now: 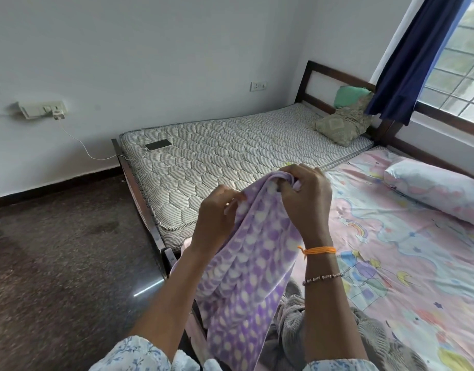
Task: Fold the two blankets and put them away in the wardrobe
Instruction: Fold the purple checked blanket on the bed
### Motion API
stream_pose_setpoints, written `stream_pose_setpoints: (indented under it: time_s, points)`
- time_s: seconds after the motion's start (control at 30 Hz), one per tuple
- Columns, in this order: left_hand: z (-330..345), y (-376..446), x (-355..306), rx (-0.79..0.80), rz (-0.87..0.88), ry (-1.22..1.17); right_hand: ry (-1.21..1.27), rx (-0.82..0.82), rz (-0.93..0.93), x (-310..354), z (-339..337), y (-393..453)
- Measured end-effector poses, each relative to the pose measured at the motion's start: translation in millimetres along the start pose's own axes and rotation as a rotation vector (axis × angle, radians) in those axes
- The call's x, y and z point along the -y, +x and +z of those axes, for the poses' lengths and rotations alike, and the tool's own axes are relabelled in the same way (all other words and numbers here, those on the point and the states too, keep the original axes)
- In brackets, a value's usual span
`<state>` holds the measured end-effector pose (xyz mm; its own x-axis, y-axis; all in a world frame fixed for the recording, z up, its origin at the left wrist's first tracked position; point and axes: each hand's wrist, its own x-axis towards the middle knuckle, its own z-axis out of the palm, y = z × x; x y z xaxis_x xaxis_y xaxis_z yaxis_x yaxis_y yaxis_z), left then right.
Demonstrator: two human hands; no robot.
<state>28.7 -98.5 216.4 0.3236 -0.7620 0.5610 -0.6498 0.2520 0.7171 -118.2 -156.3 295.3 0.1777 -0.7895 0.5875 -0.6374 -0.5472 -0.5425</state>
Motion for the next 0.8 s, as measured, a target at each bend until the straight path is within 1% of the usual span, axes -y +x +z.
stream_pose_setpoints:
  time_s: [0.07,0.23,0.33,0.5,0.57,0.67,0.73,0.8]
  points:
    - [2.4,-3.1,-3.8,0.011,-0.005,0.01,0.004,-0.012,0.008,0.7,0.5,-0.3]
    - [16.2,-23.1,-2.6,0.108,0.015,0.13,0.04,-0.075,0.064,4.4,-5.0,0.6]
    - [15.9,-27.4,1.7,0.103,-0.002,0.137,0.048,-0.125,0.127,2.7,-9.4,0.6]
    - [-5.1,-16.0,8.4,0.101,0.083,0.084,0.021,-0.154,0.276,-13.1,-14.2,0.3]
    - [-12.0,-10.0,1.9,0.077,0.063,0.063,0.001,-0.127,0.338,-17.9,-11.9,0.8]
    - [-15.1,-1.9,-14.3,0.061,0.054,0.03,0.0,-0.038,0.406,-20.1,-10.0,0.9]
    - [-16.4,2.5,-26.2,0.087,0.044,0.029,0.002,0.019,0.363,-21.6,-11.9,1.1]
    - [-18.3,6.4,-37.7,0.116,0.003,0.017,0.041,0.117,0.261,-18.4,-14.9,1.0]
